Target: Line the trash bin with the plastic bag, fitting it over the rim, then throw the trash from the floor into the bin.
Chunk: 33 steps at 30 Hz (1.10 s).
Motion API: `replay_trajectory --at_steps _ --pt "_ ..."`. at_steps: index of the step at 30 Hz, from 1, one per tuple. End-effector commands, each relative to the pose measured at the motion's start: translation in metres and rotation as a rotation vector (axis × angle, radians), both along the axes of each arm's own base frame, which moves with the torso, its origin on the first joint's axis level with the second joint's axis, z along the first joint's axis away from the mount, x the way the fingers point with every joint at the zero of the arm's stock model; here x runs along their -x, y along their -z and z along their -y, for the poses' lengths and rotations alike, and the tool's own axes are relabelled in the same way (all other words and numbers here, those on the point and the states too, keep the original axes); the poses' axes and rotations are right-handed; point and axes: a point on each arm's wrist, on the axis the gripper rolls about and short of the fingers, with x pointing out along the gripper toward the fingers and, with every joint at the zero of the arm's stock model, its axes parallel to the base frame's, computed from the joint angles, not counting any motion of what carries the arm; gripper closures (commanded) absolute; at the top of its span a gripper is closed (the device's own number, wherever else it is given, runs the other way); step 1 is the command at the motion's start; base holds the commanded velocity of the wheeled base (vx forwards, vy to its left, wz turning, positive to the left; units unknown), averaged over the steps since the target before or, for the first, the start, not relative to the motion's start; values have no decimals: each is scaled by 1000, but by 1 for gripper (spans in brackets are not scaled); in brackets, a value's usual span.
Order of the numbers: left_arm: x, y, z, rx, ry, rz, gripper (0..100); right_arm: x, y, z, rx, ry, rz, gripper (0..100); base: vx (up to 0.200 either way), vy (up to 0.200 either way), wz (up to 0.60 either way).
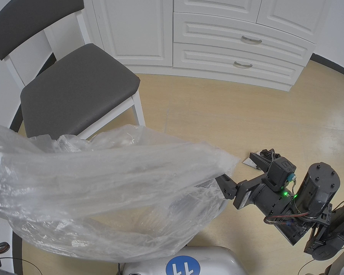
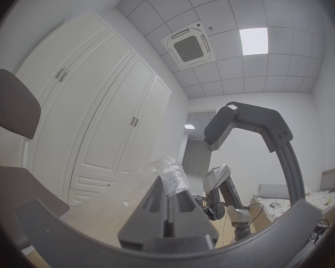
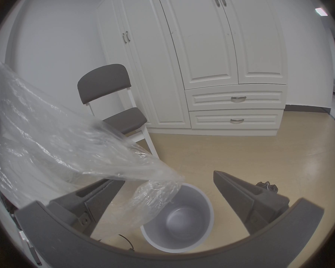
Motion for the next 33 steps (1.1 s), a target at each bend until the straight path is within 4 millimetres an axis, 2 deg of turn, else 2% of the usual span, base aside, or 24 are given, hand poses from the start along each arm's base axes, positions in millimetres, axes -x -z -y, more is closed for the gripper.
replay_trajectory --at_steps 1,4,9,16,33 --pt "4 -2 -1 13 19 16 100 5 1 -4 -10 -26 -8 0 0 0 0" --pt "5 -4 -2 21 19 26 100 17 -1 -8 -38 -79 -23 0 0 0 0" --pt "7 -7 -4 33 20 37 100 34 3 -1 22 -191 -78 0 0 0 0" --pt "10 -9 -6 47 24 51 100 35 8 -4 29 -206 -117 0 0 0 0" --pt "15 -15 -10 73 35 83 100 35 6 -5 -6 -209 -120 0 0 0 0"
